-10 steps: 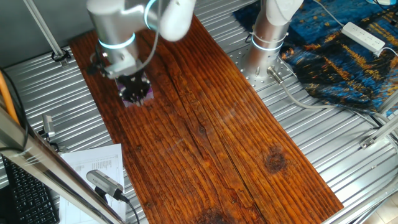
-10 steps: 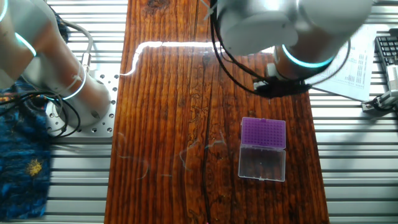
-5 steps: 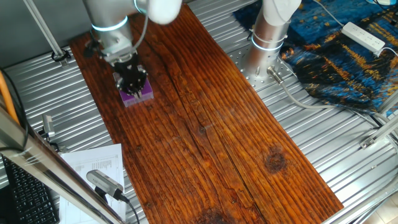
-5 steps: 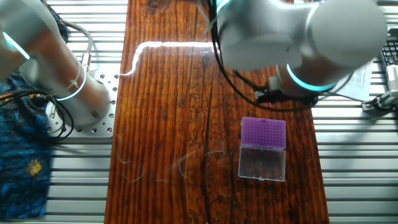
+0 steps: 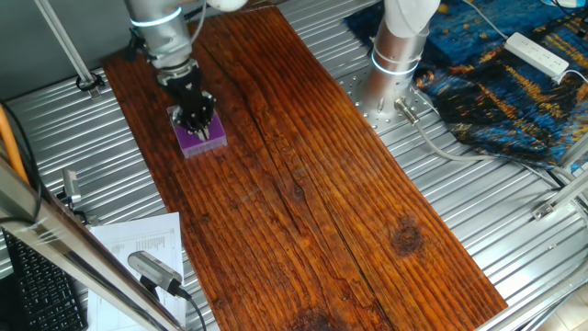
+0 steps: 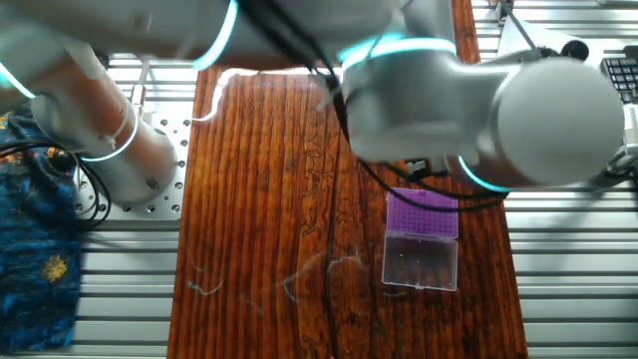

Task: Insert a small pipette tip into the holder for small pipette tips

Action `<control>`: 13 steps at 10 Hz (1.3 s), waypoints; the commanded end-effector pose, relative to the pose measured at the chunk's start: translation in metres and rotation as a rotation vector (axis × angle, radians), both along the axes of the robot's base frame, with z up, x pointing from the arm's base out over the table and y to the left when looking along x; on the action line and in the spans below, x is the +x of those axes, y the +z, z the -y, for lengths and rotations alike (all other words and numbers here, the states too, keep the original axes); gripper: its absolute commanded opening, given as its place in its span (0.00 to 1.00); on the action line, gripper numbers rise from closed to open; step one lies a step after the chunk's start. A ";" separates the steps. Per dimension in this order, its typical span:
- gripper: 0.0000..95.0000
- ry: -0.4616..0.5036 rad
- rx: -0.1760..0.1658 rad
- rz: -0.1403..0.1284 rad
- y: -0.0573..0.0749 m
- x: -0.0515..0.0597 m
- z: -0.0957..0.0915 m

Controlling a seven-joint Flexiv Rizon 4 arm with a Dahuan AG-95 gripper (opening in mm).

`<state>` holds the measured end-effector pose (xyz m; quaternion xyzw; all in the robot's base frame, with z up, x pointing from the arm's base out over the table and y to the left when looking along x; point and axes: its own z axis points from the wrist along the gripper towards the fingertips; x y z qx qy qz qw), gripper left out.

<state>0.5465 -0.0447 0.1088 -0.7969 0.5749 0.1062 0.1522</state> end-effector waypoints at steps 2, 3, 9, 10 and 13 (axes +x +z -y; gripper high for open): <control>0.00 -0.019 0.070 0.010 0.001 -0.010 0.016; 0.00 -0.026 0.101 0.009 0.002 -0.011 0.019; 0.00 -0.065 0.239 0.011 -0.002 -0.013 0.029; 0.00 -0.075 0.275 0.010 -0.002 -0.013 0.029; 0.00 -0.084 0.356 0.012 -0.001 -0.012 0.028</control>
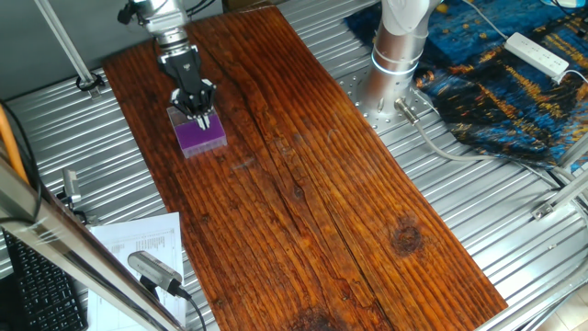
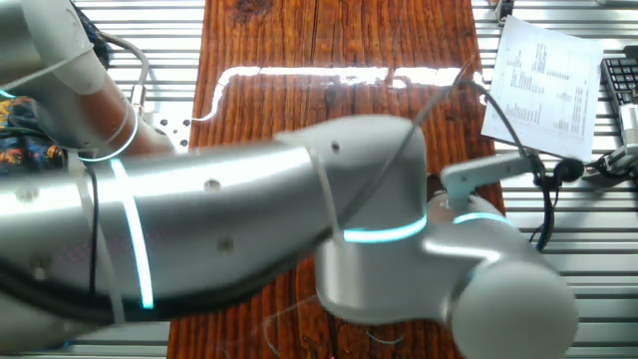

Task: Insert a small pipette tip into the holder for small pipette tips

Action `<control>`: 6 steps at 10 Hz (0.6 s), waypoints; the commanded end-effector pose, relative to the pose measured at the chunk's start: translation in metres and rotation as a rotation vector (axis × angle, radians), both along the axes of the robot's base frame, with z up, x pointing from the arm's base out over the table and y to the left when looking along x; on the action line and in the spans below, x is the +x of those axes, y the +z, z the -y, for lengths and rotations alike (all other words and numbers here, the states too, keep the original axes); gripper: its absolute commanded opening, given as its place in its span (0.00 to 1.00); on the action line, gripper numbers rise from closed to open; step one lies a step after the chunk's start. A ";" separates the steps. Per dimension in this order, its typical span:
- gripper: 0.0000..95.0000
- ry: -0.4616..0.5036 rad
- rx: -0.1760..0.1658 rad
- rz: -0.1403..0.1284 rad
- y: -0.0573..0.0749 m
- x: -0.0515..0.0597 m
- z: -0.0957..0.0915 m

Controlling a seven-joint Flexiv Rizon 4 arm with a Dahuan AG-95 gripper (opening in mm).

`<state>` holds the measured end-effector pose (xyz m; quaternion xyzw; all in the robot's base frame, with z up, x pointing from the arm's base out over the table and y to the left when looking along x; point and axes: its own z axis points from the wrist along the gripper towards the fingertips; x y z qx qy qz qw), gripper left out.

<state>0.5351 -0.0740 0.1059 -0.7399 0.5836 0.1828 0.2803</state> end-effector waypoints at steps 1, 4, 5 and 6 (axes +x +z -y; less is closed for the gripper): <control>0.00 0.006 0.065 -0.009 0.004 0.002 -0.002; 0.00 0.015 0.097 -0.013 0.004 0.002 -0.002; 0.00 0.012 0.137 -0.016 0.004 0.002 -0.002; 0.00 0.014 0.157 -0.015 0.003 0.002 -0.002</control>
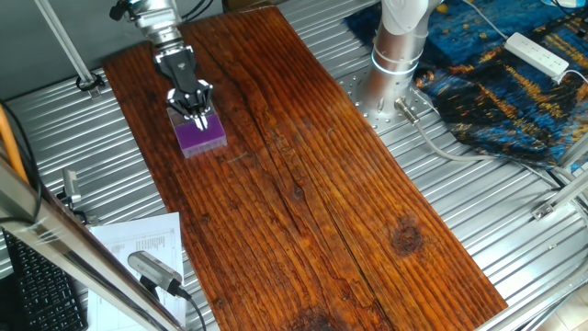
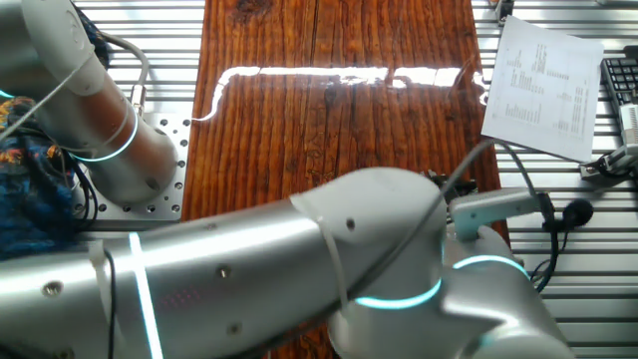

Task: Insert a small pipette tip into the holder for small pipette tips

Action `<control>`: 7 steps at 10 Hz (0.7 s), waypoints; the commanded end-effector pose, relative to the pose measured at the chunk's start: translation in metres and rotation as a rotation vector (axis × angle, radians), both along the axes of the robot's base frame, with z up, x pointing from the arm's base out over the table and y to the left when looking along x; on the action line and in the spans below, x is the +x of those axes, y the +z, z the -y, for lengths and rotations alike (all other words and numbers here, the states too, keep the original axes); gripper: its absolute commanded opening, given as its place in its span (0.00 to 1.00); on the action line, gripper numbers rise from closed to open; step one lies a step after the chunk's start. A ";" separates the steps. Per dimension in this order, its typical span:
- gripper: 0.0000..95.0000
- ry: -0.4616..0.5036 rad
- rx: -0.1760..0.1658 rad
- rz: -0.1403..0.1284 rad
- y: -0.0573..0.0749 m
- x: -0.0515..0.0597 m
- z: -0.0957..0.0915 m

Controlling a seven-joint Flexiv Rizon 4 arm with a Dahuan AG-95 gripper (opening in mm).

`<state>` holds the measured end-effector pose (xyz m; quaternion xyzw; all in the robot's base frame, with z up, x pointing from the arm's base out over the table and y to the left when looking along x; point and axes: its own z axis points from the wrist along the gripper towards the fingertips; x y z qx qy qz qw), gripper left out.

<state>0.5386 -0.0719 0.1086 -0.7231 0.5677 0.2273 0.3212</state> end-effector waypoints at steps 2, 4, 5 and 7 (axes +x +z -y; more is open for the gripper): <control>0.00 0.001 0.045 0.003 0.000 -0.002 0.000; 0.00 0.006 0.071 0.010 -0.001 -0.002 0.001; 0.00 0.005 0.082 0.010 -0.002 -0.002 0.001; 0.00 0.003 0.104 0.013 -0.003 -0.003 0.002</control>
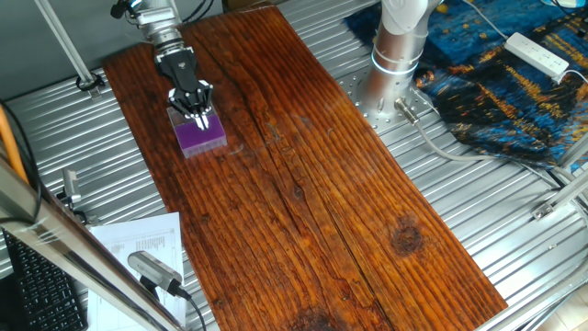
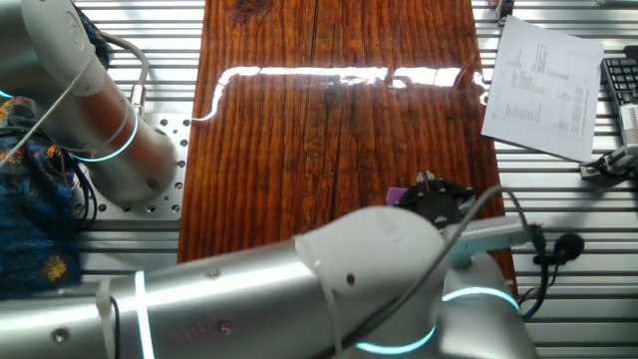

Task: Insert a small pipette tip into the holder for small pipette tips

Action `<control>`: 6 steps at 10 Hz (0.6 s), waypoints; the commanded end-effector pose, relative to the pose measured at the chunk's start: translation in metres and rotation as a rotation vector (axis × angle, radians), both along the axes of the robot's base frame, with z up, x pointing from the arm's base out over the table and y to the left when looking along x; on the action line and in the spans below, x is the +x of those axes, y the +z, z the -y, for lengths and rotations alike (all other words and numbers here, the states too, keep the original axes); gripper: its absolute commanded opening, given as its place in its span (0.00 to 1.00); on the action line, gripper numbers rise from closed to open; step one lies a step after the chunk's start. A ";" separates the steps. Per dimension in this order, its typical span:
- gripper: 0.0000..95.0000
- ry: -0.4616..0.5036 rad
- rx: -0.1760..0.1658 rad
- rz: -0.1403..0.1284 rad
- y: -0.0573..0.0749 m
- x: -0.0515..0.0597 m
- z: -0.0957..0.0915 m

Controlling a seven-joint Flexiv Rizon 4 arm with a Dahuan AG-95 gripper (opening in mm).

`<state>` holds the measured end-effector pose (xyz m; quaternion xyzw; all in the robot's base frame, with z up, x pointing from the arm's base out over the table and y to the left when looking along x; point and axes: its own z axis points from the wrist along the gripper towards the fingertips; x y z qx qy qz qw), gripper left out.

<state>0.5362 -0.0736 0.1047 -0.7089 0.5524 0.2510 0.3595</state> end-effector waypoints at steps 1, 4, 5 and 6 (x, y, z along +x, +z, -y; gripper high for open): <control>0.00 -0.003 0.023 0.002 0.000 0.000 0.000; 0.00 -0.006 0.045 0.015 -0.007 0.001 0.002; 0.00 -0.005 0.073 0.017 -0.010 0.002 0.002; 0.00 -0.002 0.078 0.022 -0.010 0.002 0.002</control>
